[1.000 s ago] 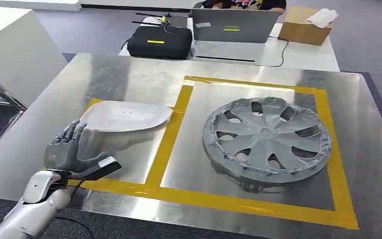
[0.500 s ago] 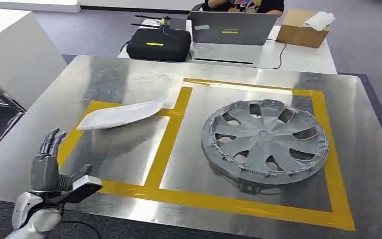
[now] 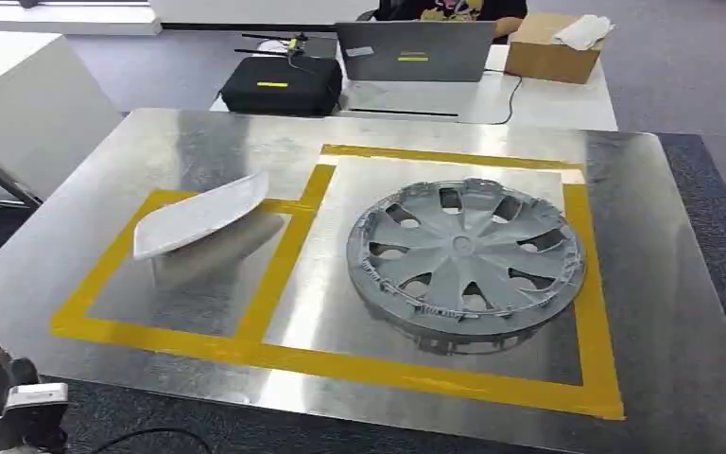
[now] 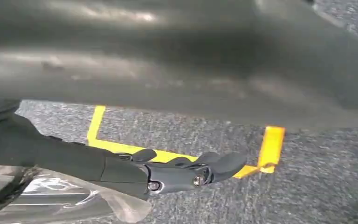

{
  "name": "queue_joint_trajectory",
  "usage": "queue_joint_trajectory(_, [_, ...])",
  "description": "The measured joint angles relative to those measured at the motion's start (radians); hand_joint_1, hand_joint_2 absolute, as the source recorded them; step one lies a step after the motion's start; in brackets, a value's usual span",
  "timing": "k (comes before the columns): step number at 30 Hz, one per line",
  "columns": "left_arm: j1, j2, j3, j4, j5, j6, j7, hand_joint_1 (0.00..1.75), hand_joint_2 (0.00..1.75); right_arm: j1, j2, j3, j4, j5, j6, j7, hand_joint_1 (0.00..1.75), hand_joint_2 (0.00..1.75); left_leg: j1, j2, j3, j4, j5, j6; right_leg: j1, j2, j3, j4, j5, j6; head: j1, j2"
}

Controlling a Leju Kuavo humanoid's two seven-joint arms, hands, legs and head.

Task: Take the parts from the cabinet and place them on the table.

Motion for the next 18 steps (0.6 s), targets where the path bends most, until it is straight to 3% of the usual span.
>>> queue_joint_trajectory(1, [0.003, -0.006, 0.006, 0.000, 0.019, -0.017, 0.000, 0.00, 0.00, 0.000, 0.000, 0.000, 0.000, 0.000, 0.000, 0.000, 0.00, 0.00, -0.001, 0.000, 0.003, 0.020, -0.006, 0.004, 0.004, -0.001, -0.008, 0.000, 0.006, -0.001, 0.000, 0.000])
queue_joint_trajectory(2, [0.003, -0.015, 0.017, 0.000, 0.058, -0.046, 0.000, 0.00, 0.00, 0.000, 0.000, -0.001, 0.000, 0.000, 0.000, -0.002, 0.00, 0.00, -0.003, 0.000, 0.026, -0.001, 0.006, 0.010, 0.008, -0.001, -0.016, 0.000, 0.012, -0.001, 0.000, 0.000])
queue_joint_trajectory(4, [-0.003, -0.052, 0.065, 0.000, 0.181, -0.140, 0.000, 0.00, 0.00, -0.001, 0.000, -0.002, 0.000, -0.003, 0.000, -0.007, 0.00, 0.00, -0.014, 0.000, 0.133, -0.164, 0.070, 0.033, 0.015, 0.000, -0.031, 0.000, 0.027, -0.001, 0.000, 0.000])
queue_joint_trajectory(5, [-0.010, -0.065, 0.096, 0.003, 0.220, -0.187, 0.000, 0.00, 0.00, -0.001, 0.002, -0.002, 0.000, -0.004, 0.000, -0.010, 0.00, 0.00, -0.023, -0.001, 0.196, -0.258, 0.093, 0.051, 0.015, 0.000, -0.035, 0.000, 0.035, -0.001, 0.000, 0.000])
queue_joint_trajectory(6, [-0.026, -0.081, 0.142, 0.016, 0.238, -0.247, 0.000, 0.00, 0.00, 0.001, 0.008, -0.003, 0.000, -0.006, 0.003, -0.013, 0.00, 0.00, -0.030, 0.003, 0.218, -0.309, 0.075, 0.065, 0.019, -0.002, -0.039, 0.001, 0.040, 0.005, 0.002, 0.000])
queue_joint_trajectory(7, [-0.044, -0.105, 0.190, 0.042, 0.242, -0.296, 0.000, 0.00, 0.00, 0.001, 0.008, -0.005, 0.000, -0.010, 0.003, -0.013, 0.00, 0.00, -0.033, 0.006, 0.212, -0.309, 0.090, 0.058, 0.014, -0.003, -0.039, -0.002, 0.045, 0.011, 0.002, 0.000])
queue_joint_trajectory(9, [-0.071, -0.142, 0.295, 0.113, 0.248, -0.367, 0.000, 0.00, 0.00, 0.000, 0.011, -0.008, 0.000, -0.010, 0.003, -0.015, 0.00, 0.00, -0.041, 0.005, 0.208, -0.309, 0.099, 0.058, 0.006, -0.007, -0.040, -0.007, 0.058, 0.026, 0.001, 0.000])
queue_joint_trajectory(10, [-0.084, -0.152, 0.341, 0.158, 0.248, -0.391, 0.000, 0.00, 0.00, 0.001, 0.011, -0.008, 0.000, -0.010, 0.003, -0.016, 0.00, 0.00, -0.041, 0.006, 0.206, -0.318, 0.113, 0.060, 0.008, -0.006, -0.041, -0.012, 0.068, 0.033, 0.000, 0.000])
queue_joint_trajectory(11, [-0.107, -0.161, 0.390, 0.217, 0.250, -0.413, 0.000, 0.00, 0.00, 0.002, 0.011, -0.009, 0.000, -0.010, 0.003, -0.016, 0.00, 0.00, -0.030, 0.013, 0.201, -0.333, 0.133, 0.058, 0.006, -0.003, -0.048, -0.001, 0.053, 0.036, 0.001, 0.000])
queue_joint_trajectory(13, [-0.148, -0.173, 0.486, 0.344, 0.253, -0.447, 0.000, 0.00, 0.00, 0.002, 0.011, -0.015, 0.000, -0.012, 0.002, -0.016, 0.00, 0.00, -0.028, 0.012, 0.176, -0.335, 0.155, 0.072, 0.009, -0.002, -0.084, 0.084, -0.064, 0.040, 0.006, 0.000])
queue_joint_trajectory(14, [-0.164, -0.172, 0.540, 0.423, 0.248, -0.467, 0.000, 0.00, 0.00, 0.002, 0.011, -0.018, 0.000, -0.013, 0.002, -0.016, 0.00, 0.00, -0.028, 0.013, 0.162, -0.335, 0.166, 0.069, 0.009, -0.002, -0.101, 0.158, -0.120, 0.042, 0.005, 0.000])
queue_joint_trajectory(15, [-0.180, -0.172, 0.585, 0.489, 0.243, -0.477, 0.000, 0.00, 0.00, 0.002, 0.011, -0.019, 0.000, -0.013, 0.002, -0.016, 0.00, 0.00, -0.029, 0.015, 0.147, -0.334, 0.175, 0.069, 0.009, -0.003, -0.111, 0.222, -0.155, 0.045, 0.004, 0.000])
queue_joint_trajectory(16, [-0.195, -0.171, 0.636, 0.565, 0.240, -0.478, 0.000, 0.00, 0.00, 0.002, 0.011, -0.021, 0.000, -0.015, 0.002, -0.016, 0.00, 0.00, -0.029, 0.016, 0.131, -0.332, 0.186, 0.068, 0.009, -0.003, -0.109, 0.262, -0.161, 0.048, 0.005, 0.000])
queue_joint_trajectory(17, [-0.207, -0.168, 0.673, 0.628, 0.227, -0.471, 0.000, 0.00, 0.00, 0.003, 0.011, -0.024, 0.000, -0.016, 0.002, -0.016, 0.00, 0.00, -0.029, 0.016, 0.116, -0.331, 0.196, 0.065, 0.009, -0.003, -0.088, 0.261, -0.137, 0.049, 0.004, 0.000])
queue_joint_trajectory(18, [-0.216, -0.160, 0.708, 0.699, 0.213, -0.462, 0.000, 0.00, 0.00, 0.003, 0.011, -0.026, 0.000, -0.018, 0.003, -0.016, 0.00, 0.00, -0.028, 0.017, 0.103, -0.328, 0.204, 0.062, 0.009, -0.003, -0.048, 0.224, -0.100, 0.051, 0.005, 0.000])
